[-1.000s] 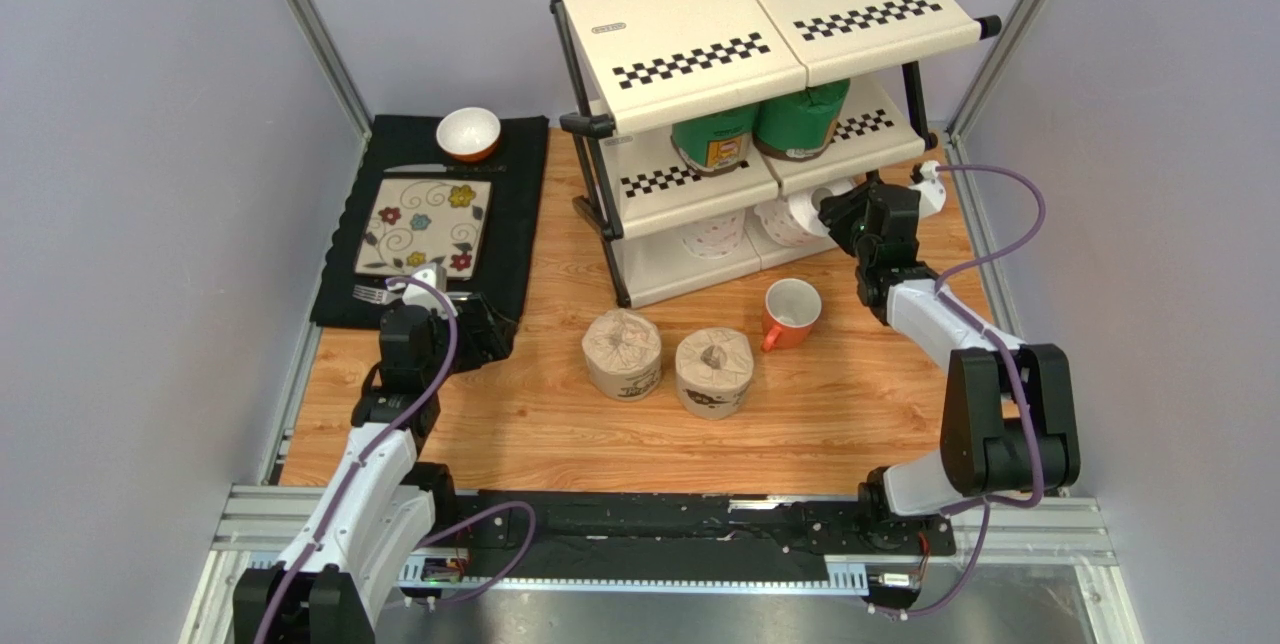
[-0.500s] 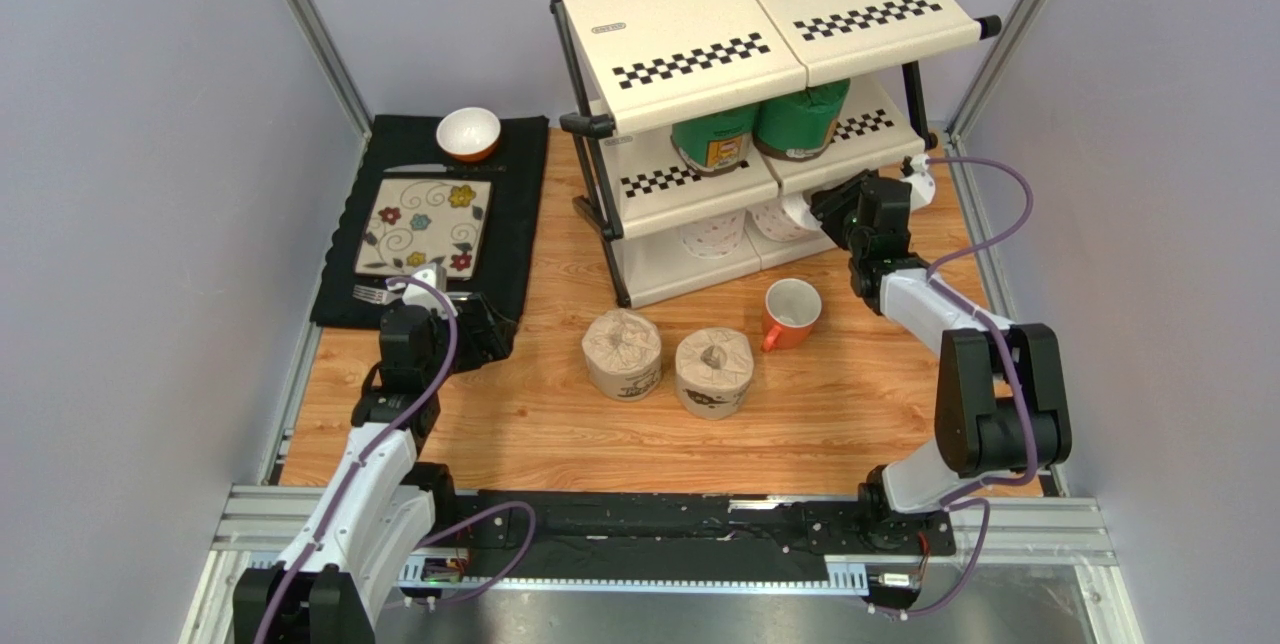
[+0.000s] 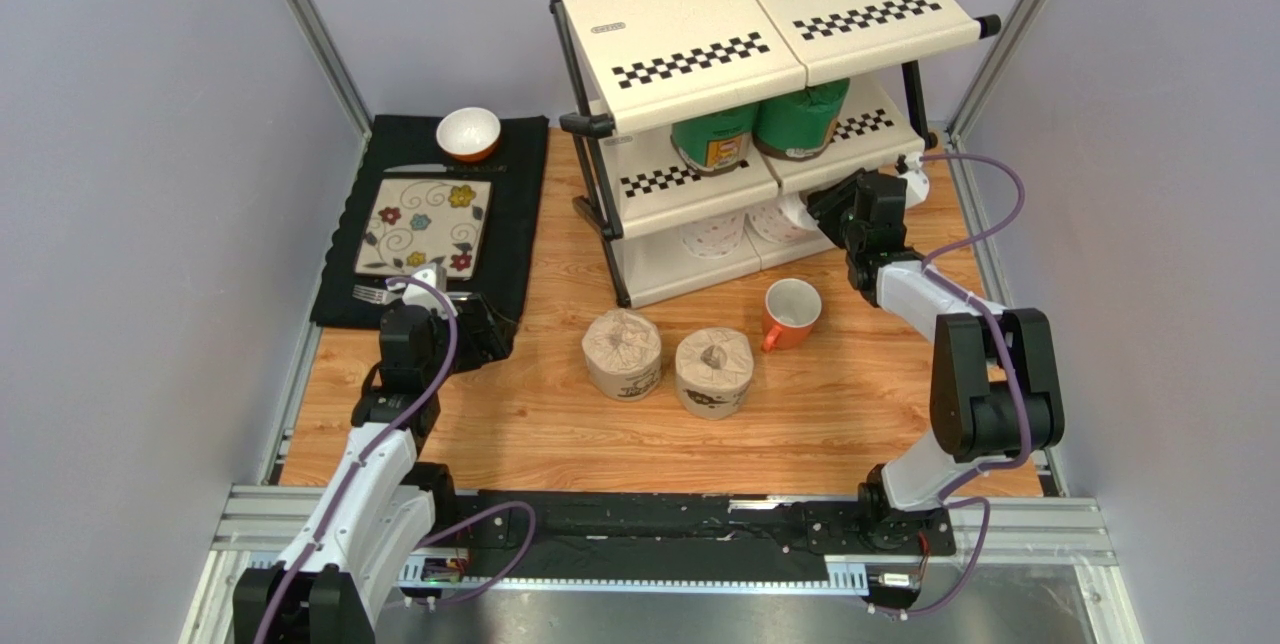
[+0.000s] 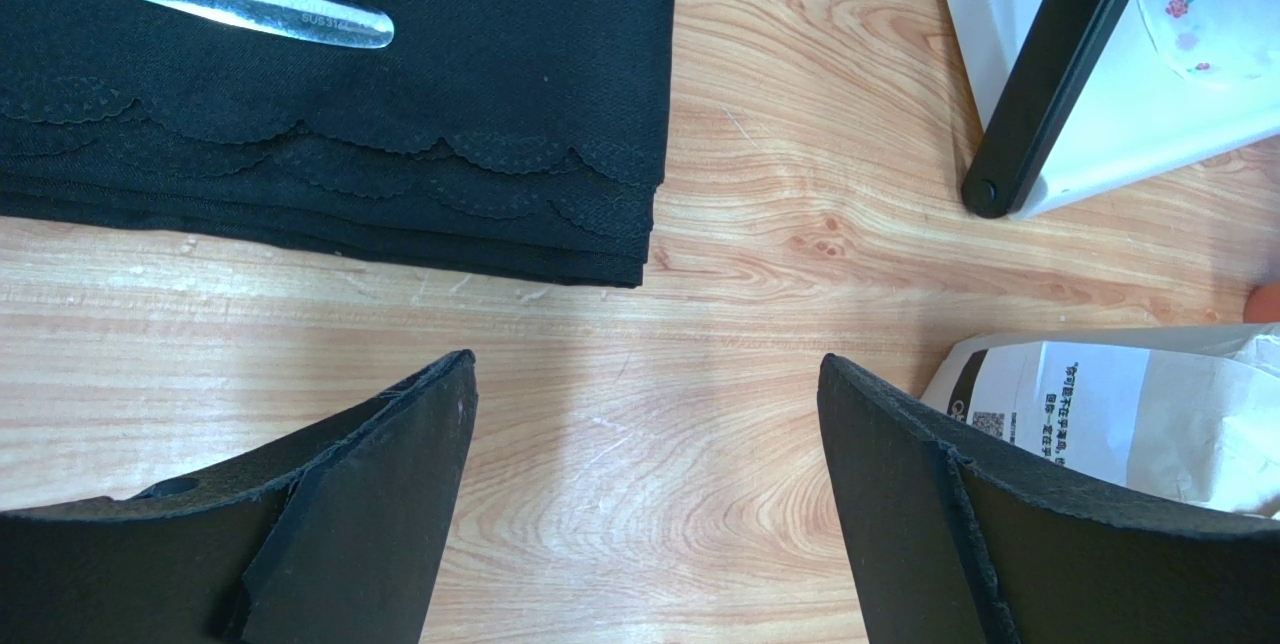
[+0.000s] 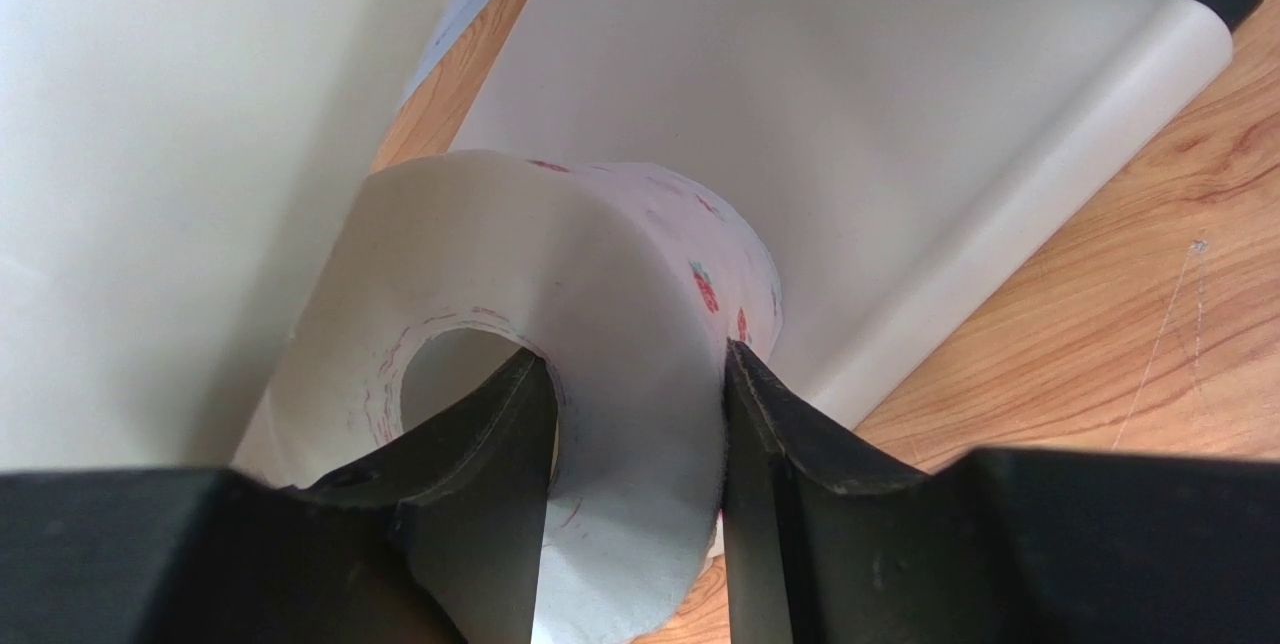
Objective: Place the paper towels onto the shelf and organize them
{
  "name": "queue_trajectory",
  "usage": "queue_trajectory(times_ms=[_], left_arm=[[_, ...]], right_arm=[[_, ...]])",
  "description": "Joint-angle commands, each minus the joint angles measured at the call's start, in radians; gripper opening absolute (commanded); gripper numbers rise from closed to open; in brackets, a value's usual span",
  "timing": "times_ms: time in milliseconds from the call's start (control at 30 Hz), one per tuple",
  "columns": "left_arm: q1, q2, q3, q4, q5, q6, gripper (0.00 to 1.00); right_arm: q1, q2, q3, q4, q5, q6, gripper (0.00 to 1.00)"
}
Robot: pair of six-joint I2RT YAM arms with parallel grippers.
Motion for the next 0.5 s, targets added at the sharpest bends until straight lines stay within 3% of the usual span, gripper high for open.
queue_trajectory(times_ms=[0, 133, 467], left_arm=[[0.004, -0.002, -0.006, 0.031, 0.005, -0.013, 0.92], [0.004, -0.002, -0.006, 0.031, 0.005, -0.013, 0.92], [0.004, -0.001, -0.008, 0.031, 0.006, -0.013, 0.92]], right_arm=[[0.009, -0.011, 0.054, 0.041, -0.008, -0.008, 0.35], [0.008, -0.009, 0.058, 0.028, -0.009, -0.017, 0.38], [0.009, -0.018, 0.040, 0.058, -0.043, -0.012, 0.56]])
